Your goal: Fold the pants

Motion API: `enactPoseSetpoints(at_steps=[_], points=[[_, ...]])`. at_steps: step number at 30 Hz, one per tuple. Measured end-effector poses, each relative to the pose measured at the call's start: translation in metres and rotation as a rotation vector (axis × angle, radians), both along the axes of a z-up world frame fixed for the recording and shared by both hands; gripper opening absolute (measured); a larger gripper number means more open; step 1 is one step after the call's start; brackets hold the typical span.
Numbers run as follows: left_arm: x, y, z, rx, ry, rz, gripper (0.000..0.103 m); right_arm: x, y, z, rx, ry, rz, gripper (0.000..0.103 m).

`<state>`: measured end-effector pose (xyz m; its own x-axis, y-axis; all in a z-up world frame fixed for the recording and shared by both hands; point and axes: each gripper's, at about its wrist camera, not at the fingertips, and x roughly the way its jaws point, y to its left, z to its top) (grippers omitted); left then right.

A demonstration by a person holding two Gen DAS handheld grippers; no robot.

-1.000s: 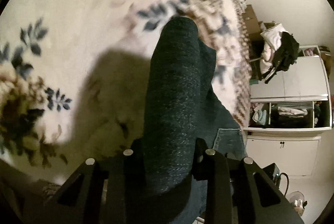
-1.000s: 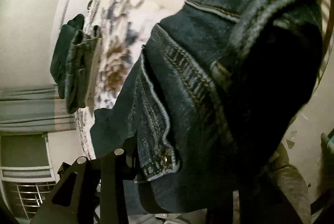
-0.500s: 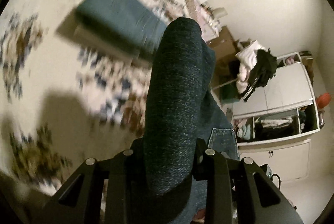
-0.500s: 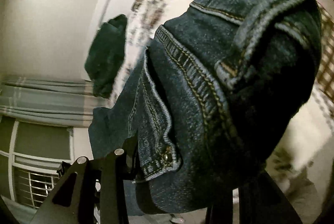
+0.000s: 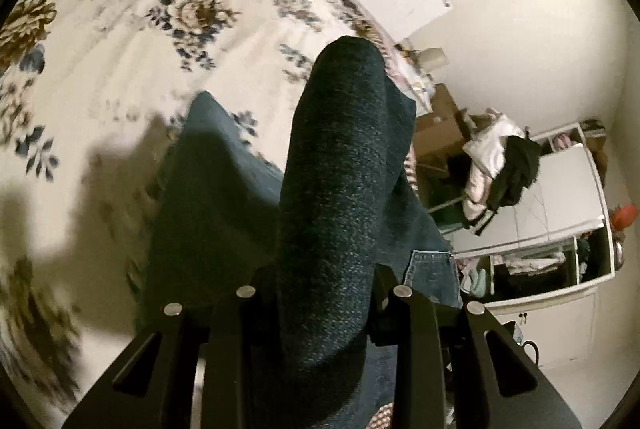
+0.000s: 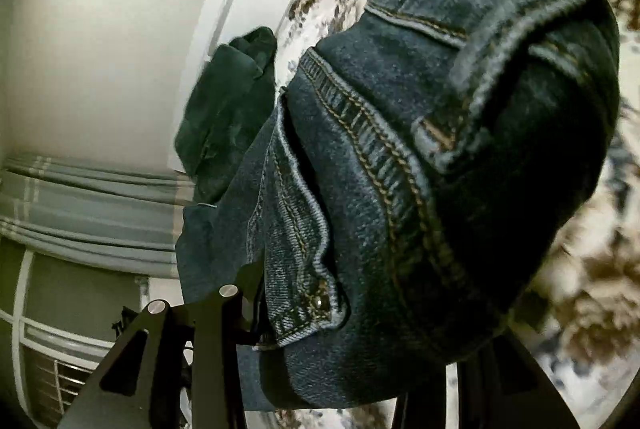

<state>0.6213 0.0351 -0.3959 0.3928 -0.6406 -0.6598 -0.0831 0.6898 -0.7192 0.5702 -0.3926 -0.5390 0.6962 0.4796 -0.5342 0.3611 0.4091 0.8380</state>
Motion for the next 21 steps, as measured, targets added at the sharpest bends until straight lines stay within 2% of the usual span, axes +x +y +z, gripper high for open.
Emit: enactPoseSetpoints(at_steps=[5, 7, 12, 15, 17, 18, 20, 21], points=[[0.03, 0.024, -0.06, 0.016, 0.105, 0.016, 0.026, 0.043, 0.026, -0.052, -0.015, 0.075, 0.047, 0.041], [0.027, 0.028, -0.071, 0.007, 0.119, 0.015, 0.026, 0.045, 0.032, -0.065, -0.022, 0.092, 0.056, 0.042], [0.012, 0.03, -0.068, -0.016, 0.107, 0.007, 0.027, 0.034, 0.035, -0.072, -0.039, 0.088, 0.073, 0.042], [0.009, 0.031, -0.072, 0.007, 0.122, 0.003, 0.03, 0.026, 0.031, -0.084, -0.021, 0.129, 0.088, 0.048], [0.01, 0.031, -0.072, 0.027, 0.132, -0.008, 0.034, 0.015, 0.025, -0.09, -0.01, 0.174, 0.099, 0.055], [0.011, 0.031, -0.071, 0.042, 0.138, -0.014, 0.036, 0.017, 0.026, -0.091, -0.013, 0.184, 0.106, 0.055], [0.01, 0.031, -0.068, 0.077, 0.148, -0.024, 0.047, 0.005, 0.021, -0.084, -0.035, 0.194, 0.132, 0.055], [0.009, 0.03, -0.068, 0.088, 0.148, -0.026, 0.048, 0.0, 0.02, -0.08, -0.055, 0.205, 0.142, 0.056]])
